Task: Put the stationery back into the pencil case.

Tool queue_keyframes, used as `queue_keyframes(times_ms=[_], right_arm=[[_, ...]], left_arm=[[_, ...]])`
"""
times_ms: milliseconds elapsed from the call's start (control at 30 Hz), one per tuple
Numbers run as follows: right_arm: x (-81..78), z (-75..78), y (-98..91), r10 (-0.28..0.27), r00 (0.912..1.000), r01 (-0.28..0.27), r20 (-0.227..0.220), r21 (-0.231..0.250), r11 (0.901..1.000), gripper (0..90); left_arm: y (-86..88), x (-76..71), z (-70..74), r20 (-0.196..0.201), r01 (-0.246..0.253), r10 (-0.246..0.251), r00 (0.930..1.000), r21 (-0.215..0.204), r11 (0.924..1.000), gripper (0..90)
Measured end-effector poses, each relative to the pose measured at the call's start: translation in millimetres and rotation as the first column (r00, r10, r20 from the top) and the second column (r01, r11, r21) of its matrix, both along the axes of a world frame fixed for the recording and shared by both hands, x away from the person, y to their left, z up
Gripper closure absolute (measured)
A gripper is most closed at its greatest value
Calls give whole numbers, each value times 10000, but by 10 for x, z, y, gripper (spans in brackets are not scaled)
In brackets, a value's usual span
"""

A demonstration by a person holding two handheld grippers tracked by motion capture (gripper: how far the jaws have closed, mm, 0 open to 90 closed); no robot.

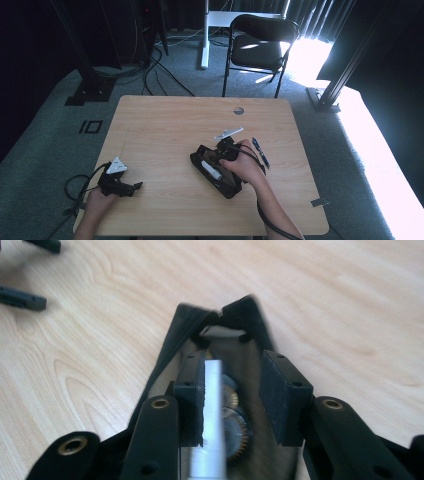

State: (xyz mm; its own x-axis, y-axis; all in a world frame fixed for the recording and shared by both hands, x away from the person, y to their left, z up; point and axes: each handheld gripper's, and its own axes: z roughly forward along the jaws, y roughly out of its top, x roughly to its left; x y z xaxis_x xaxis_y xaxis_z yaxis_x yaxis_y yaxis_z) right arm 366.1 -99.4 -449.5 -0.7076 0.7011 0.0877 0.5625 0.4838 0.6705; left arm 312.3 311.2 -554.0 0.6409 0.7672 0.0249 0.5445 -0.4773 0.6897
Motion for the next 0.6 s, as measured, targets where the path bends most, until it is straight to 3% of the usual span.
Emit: queue_keyframes(times_ms=[133,167,300,467,600], right_arm=[[8,36,-93,-239,9994,237,253,76,9997,608],[32,44,-253,-587,9967,585,568,66,9983,598],[52,26,-400,-913,9932,911,721,56,9958,590],[104,-91,-699,-1657,9817,1664,937,2,9861,583],[166,-189,-920,-2379,9664,2395,969,-48,9709,580]], left_arm=[[1,1,0,2,14,-14,10000,18,10000,16],[0,1,0,7,7,-7,10000,3,10000,16],[0,0,0,6,-1,1,10000,-3,10000,16],[0,0,0,-1,-4,4,10000,0,10000,16],[0,0,0,-1,-7,7,10000,6,10000,16]])
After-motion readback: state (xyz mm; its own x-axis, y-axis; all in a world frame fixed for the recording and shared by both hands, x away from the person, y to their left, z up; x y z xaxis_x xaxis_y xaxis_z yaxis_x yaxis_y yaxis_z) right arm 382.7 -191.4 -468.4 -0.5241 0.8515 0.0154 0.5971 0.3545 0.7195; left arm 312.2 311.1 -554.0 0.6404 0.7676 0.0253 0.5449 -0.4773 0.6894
